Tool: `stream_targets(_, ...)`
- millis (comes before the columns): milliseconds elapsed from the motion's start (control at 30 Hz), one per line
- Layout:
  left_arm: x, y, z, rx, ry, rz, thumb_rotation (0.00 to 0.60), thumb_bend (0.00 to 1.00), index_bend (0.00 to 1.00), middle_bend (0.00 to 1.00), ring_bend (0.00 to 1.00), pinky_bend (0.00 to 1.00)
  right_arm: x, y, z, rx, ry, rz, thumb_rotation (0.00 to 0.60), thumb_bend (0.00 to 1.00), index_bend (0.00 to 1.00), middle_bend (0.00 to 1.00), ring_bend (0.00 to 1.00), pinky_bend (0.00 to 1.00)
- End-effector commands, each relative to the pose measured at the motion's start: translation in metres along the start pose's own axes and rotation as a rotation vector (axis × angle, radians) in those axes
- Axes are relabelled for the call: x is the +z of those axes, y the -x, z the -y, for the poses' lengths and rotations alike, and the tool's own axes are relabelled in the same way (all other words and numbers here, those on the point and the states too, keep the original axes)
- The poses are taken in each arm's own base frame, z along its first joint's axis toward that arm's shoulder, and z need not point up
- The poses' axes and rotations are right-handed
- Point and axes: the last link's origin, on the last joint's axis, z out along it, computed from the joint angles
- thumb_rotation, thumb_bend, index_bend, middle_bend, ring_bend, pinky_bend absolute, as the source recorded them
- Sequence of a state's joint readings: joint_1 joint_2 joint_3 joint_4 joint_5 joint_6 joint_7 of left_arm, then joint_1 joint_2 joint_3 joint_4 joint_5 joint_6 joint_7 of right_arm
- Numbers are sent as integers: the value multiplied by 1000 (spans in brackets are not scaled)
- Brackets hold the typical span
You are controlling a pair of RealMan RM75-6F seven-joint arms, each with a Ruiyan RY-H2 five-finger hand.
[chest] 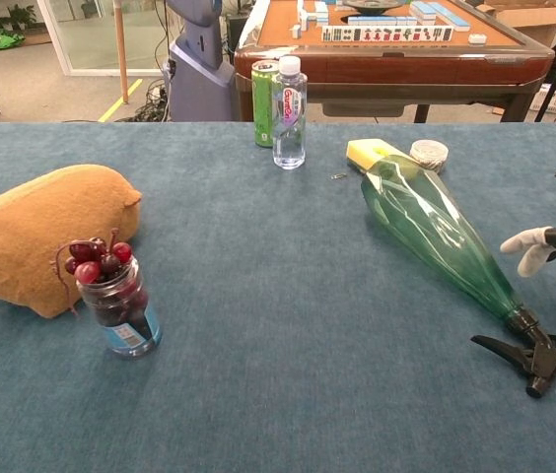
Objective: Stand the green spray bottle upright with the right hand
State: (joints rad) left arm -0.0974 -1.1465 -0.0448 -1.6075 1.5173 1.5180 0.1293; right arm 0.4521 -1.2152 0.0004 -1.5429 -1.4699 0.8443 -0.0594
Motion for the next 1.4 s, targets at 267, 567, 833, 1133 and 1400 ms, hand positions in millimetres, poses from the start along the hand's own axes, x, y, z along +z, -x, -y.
stream_targets(267,-2,0,2,-1,-4,0,600,333,319,230,213,251,26,3,39,11,-140,-8,600,822,119,230,166,266)
stream_targets(567,-6,-3,6,-2,-21,-7,600,333,321,231,213,250,26,-21,64,16,-248,-116,600,822,119,230,166,266)
stream_targets(833,-8,-4,4,-6,-13,-9,600,333,321,230,213,251,45,-60,87,-79,-334,-200,600,822,119,232,166,266)
stream_targets(1133,-13,-8,7,-11,-21,-22,600,333,321,230,213,250,98,-85,140,-184,-443,-211,600,842,119,239,166,255)
stream_targets(1400,-22,-10,16,-15,-53,-27,600,333,321,230,213,251,137,-87,178,-250,-486,-182,600,875,119,251,166,242)
